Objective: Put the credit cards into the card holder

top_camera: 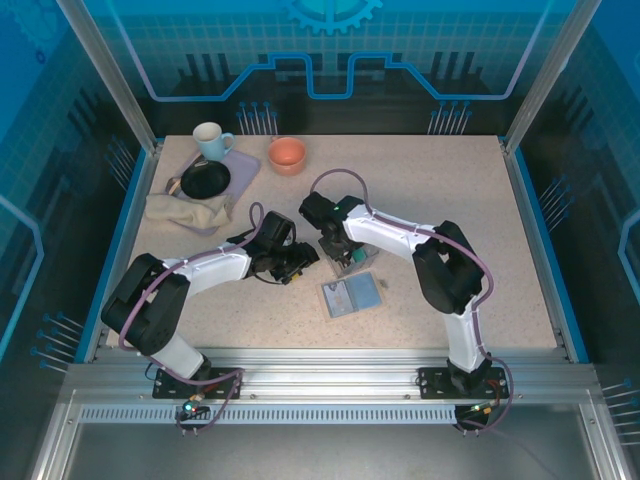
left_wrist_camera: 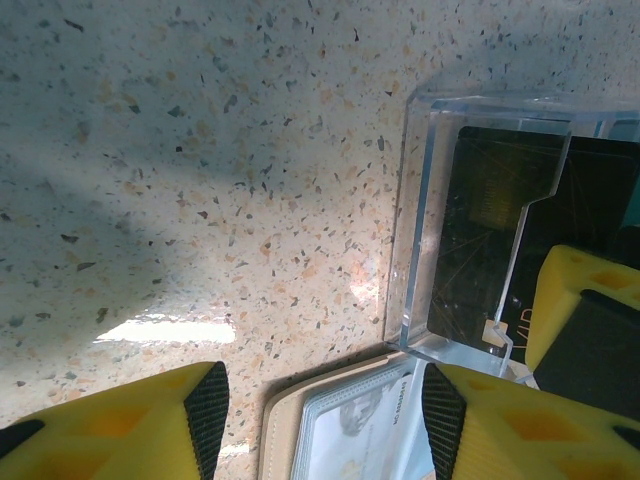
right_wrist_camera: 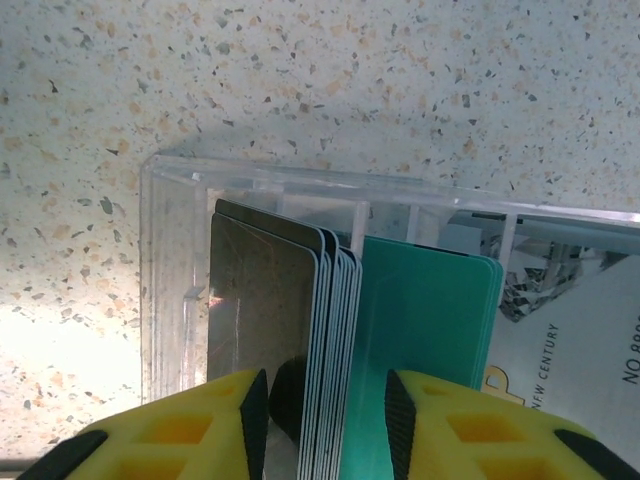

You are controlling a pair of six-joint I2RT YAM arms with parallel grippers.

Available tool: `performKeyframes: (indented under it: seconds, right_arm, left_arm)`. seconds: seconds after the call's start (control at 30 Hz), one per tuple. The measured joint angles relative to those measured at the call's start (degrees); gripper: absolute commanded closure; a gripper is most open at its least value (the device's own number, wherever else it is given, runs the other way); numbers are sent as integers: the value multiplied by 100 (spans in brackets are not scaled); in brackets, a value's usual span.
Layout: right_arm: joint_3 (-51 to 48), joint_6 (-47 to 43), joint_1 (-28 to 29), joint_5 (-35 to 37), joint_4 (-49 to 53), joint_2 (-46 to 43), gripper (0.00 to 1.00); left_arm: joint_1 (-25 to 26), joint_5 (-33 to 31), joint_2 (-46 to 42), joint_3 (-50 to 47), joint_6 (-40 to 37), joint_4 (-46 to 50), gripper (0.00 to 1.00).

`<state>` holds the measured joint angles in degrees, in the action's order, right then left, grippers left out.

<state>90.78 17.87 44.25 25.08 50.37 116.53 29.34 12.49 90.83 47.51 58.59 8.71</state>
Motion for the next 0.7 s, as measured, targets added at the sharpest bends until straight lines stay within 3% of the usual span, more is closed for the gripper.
performKeyframes:
  seconds: [0.17,0.7]
  right_arm:
    - [20,-59,42,52,9,85,60]
    - [83,-173,247,1128,17,234,63]
  left_arm:
    - [0,0,0,0,0,0,43]
    - [-7,0,-2,0,0,44,43]
